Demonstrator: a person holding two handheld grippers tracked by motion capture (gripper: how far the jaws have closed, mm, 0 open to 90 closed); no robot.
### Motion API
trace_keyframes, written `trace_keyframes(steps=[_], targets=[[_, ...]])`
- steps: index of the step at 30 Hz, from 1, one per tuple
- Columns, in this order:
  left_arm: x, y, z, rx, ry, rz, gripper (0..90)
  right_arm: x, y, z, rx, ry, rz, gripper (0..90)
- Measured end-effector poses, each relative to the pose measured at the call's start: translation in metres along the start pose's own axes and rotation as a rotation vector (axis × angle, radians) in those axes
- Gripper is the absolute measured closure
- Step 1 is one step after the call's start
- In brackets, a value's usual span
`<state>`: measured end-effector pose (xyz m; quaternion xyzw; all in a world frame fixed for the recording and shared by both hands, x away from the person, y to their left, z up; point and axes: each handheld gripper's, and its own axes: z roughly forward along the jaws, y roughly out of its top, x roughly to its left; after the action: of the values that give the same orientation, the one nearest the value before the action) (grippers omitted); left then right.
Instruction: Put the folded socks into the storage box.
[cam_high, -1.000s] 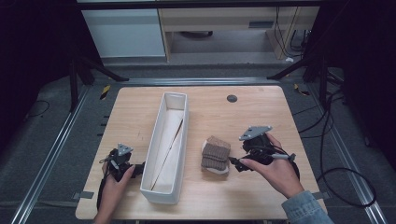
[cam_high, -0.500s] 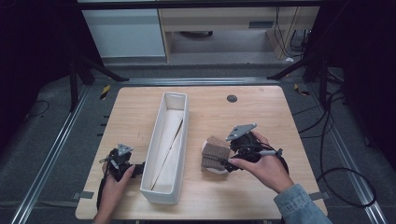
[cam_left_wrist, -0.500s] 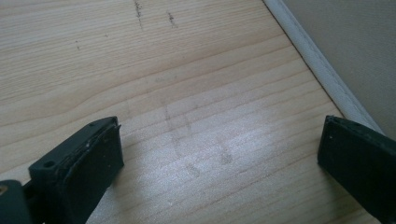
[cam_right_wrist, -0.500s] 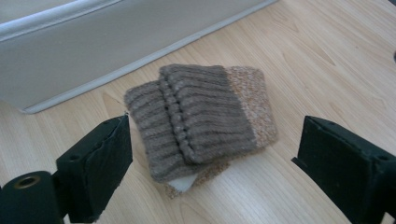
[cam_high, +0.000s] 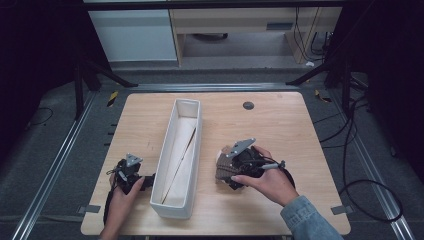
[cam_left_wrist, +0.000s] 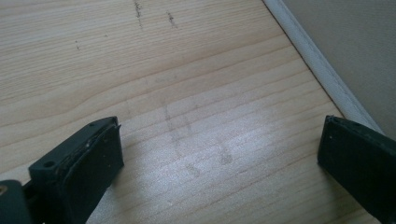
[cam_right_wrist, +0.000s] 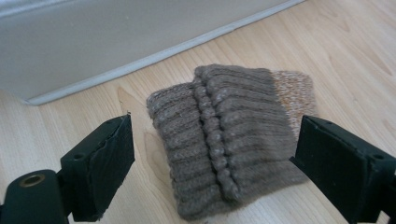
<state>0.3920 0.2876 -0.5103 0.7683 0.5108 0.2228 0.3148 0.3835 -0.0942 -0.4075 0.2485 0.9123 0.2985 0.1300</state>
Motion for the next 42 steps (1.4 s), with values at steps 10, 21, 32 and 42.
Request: trace_keyframes(steps=[10,21,32,42], targets=[[0.0,0.0,0.0,0.0,-0.001,0.002,0.0,0.004,-0.005,0.032,0.074,0.014,-0.037,11.4],[0.0,0.0,0.0,0.0,-0.001,0.001,0.0,0.009,-0.01,0.049,0.162,-0.068,-0.176,24.6],[0.0,0.0,0.0,-0.001,-0.001,0.002,0.0,-0.005,0.002,0.022,0.104,-0.064,-0.132,47.2],[-0.004,-0.003,-0.003,-0.001,-0.003,0.011,0.0,-0.012,0.016,-0.002,0.061,-0.058,-0.107,48.1]])
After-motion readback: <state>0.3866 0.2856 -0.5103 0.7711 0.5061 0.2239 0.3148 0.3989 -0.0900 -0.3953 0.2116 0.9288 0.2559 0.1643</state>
